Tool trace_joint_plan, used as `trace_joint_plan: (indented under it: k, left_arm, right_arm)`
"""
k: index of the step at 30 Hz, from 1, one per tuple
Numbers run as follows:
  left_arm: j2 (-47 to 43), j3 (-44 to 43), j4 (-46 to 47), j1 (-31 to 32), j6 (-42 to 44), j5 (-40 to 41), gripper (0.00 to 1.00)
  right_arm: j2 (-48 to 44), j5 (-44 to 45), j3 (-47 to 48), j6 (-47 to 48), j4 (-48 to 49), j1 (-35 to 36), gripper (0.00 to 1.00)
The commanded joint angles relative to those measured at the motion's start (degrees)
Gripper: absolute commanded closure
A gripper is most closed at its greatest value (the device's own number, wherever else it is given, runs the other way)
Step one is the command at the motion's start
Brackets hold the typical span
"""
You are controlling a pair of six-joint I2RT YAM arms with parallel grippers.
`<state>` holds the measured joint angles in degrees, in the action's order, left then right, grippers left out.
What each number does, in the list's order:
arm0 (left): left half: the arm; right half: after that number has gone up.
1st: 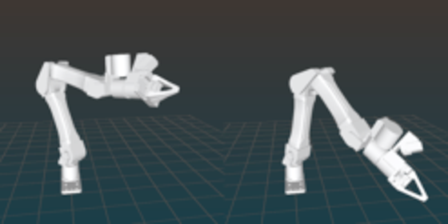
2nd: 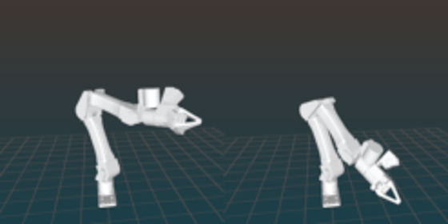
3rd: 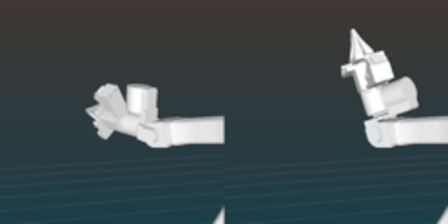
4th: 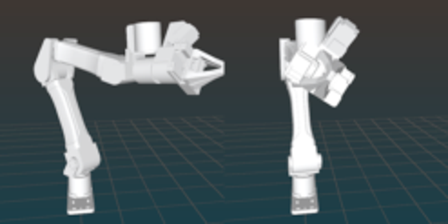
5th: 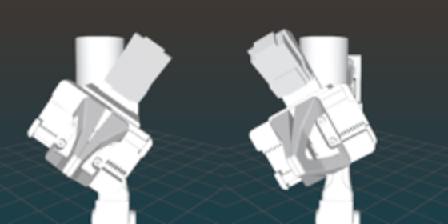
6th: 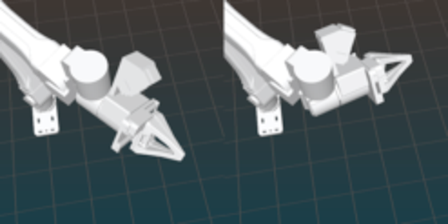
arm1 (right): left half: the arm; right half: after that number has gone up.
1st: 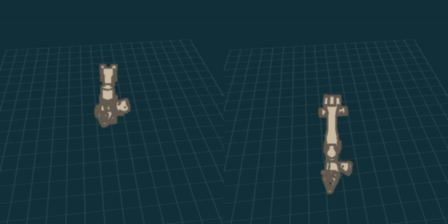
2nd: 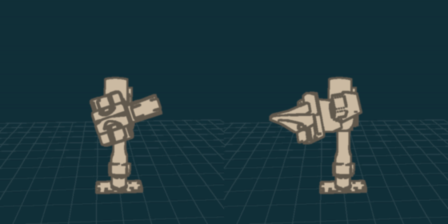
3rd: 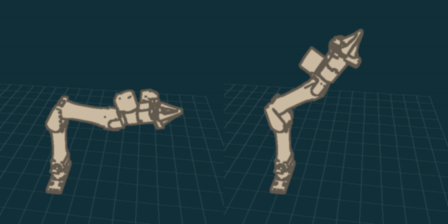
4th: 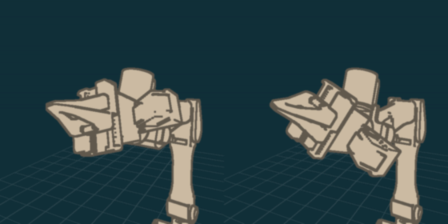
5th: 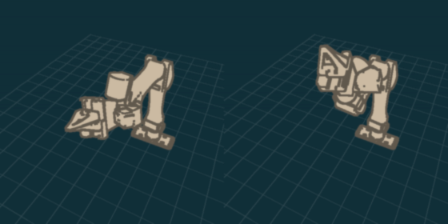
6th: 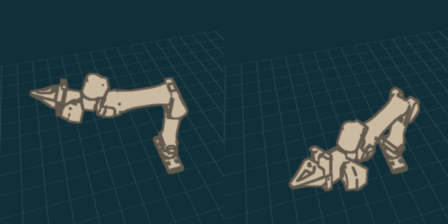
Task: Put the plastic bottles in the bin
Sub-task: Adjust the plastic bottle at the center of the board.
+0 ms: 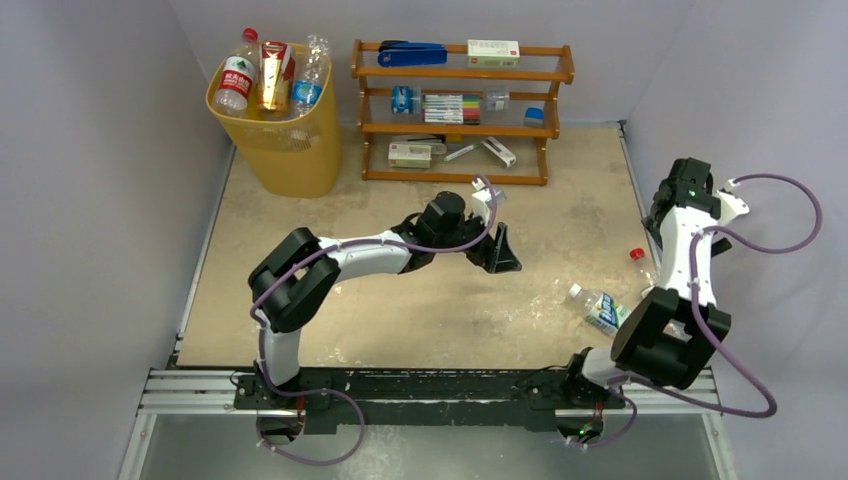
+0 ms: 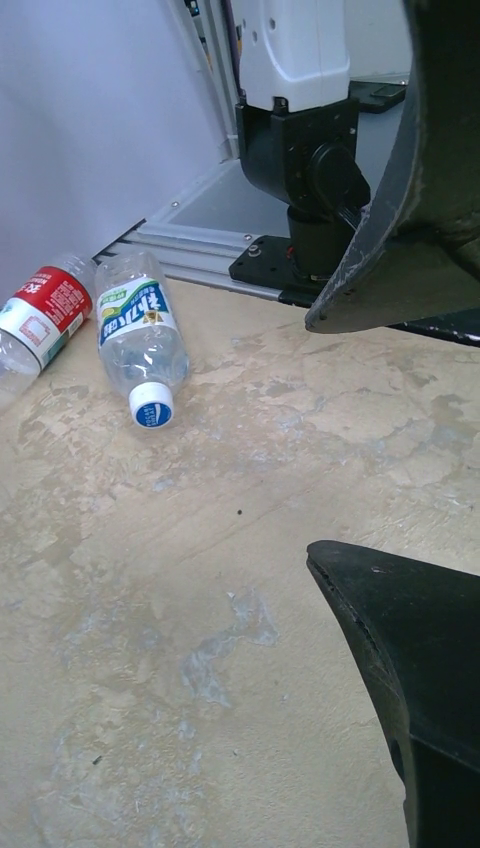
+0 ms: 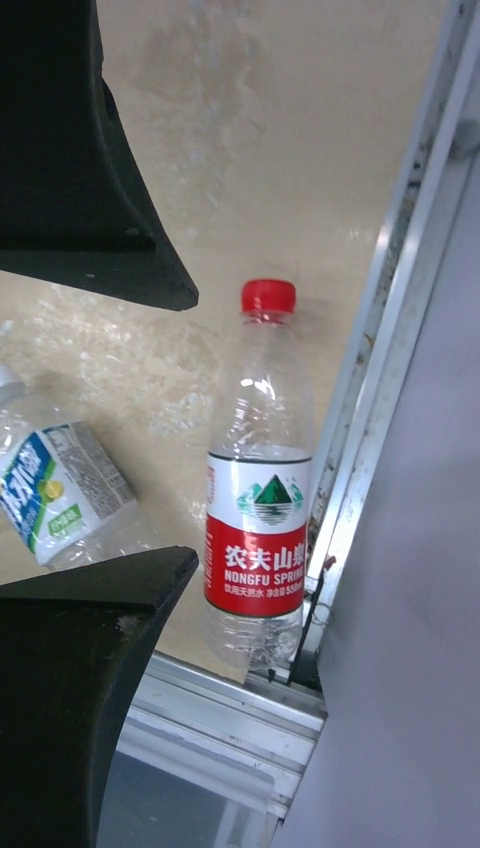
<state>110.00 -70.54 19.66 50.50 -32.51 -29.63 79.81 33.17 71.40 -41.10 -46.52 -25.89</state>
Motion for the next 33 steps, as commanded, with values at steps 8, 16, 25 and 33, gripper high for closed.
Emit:
trace_joint_plan:
  k: [8, 16, 25, 33]
  left_arm:
    - [-3.0, 0.6, 2.5, 0.0, 0.2, -1.2, 0.25]
    - [-3.1, 0.3, 0.9, 0.0, 1.0, -1.0, 0.25]
    - [-2.8, -0.5, 0.0, 0.0, 0.8, -0.5, 0.25]
    - [-2.7, -1.3, -0.4, 0.5, 0.1, 0.1, 0.25]
  right_arm:
    - [5.7, 1.6, -5.2, 4.7, 11.0, -6.4, 0.09]
    - [9.5, -1.3, -7.6, 4.9, 13.9, -8.6, 0.11]
    - [11.5, -6.1, -12.4, 4.9, 16.4, -11.0, 0.11]
    - [8.4, -11.8, -18.4, 2.5, 16.8, -11.0, 0.11]
